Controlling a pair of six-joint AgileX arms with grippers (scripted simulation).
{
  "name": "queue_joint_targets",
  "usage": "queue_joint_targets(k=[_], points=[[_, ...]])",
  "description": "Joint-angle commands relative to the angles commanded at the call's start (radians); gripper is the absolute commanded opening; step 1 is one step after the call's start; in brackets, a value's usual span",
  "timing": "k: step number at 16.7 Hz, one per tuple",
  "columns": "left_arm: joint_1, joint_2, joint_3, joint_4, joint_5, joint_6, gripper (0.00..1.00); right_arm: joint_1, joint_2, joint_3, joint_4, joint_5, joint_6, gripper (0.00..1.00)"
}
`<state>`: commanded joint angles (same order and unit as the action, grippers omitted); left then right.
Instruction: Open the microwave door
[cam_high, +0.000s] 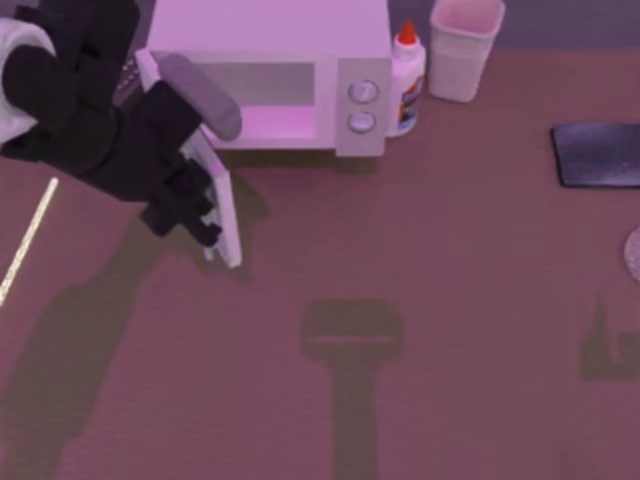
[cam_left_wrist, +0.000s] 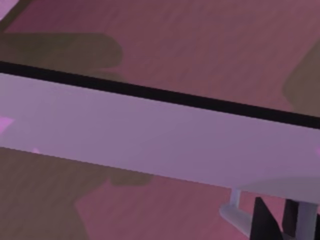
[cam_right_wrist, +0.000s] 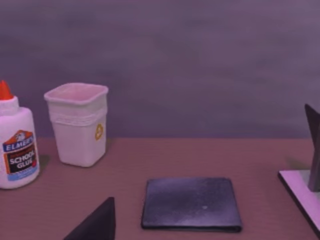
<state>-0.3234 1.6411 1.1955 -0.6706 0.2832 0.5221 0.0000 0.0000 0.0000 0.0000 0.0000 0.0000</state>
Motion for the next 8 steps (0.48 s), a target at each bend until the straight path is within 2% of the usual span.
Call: queue_joint_targets(k=[8], points=[[0.004,0.002,-0.001,-0.005,0.007,0.014,0.00,0.000,0.000,0.000,0.000,0.000,0.000,1.00]])
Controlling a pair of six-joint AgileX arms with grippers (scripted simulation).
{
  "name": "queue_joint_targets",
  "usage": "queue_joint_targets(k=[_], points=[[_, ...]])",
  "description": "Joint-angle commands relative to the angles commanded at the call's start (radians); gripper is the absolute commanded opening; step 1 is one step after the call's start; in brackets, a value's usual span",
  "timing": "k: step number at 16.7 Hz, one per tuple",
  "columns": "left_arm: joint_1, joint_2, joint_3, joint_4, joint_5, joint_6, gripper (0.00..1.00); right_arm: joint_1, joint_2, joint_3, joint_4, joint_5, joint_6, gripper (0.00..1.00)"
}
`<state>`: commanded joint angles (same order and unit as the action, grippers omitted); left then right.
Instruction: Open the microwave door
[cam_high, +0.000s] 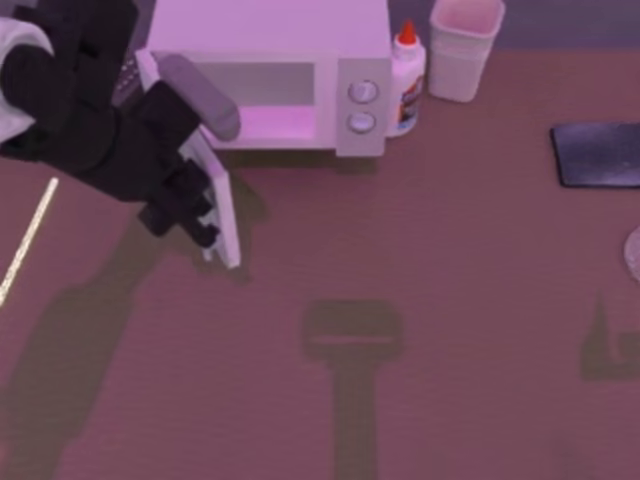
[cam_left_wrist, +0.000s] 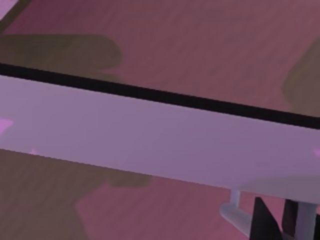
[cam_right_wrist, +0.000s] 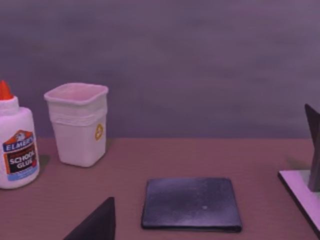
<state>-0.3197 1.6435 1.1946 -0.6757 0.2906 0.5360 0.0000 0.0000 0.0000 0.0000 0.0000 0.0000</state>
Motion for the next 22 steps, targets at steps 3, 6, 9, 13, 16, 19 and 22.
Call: queue_joint_targets(k=[3,6,9,13,16,19,22], points=[[0.027,-0.003,0.004,-0.021,0.023,0.064,0.00,0.000,0.000,0.000,0.000,0.000,0.000,1.00],[0.061,-0.003,0.004,-0.052,0.058,0.144,0.00,0.000,0.000,0.000,0.000,0.000,0.000,1.00],[0.085,-0.006,0.004,-0.073,0.084,0.201,0.00,0.000,0.000,0.000,0.000,0.000,0.000,1.00],[0.087,-0.007,0.004,-0.074,0.086,0.205,0.00,0.000,0.000,0.000,0.000,0.000,0.000,1.00],[0.087,-0.007,0.004,-0.074,0.086,0.205,0.00,0.000,0.000,0.000,0.000,0.000,0.000,1.00],[0.087,-0.007,0.004,-0.074,0.086,0.205,0.00,0.000,0.000,0.000,0.000,0.000,0.000,1.00],[0.087,-0.007,0.004,-0.074,0.086,0.205,0.00,0.000,0.000,0.000,0.000,0.000,0.000,1.00]])
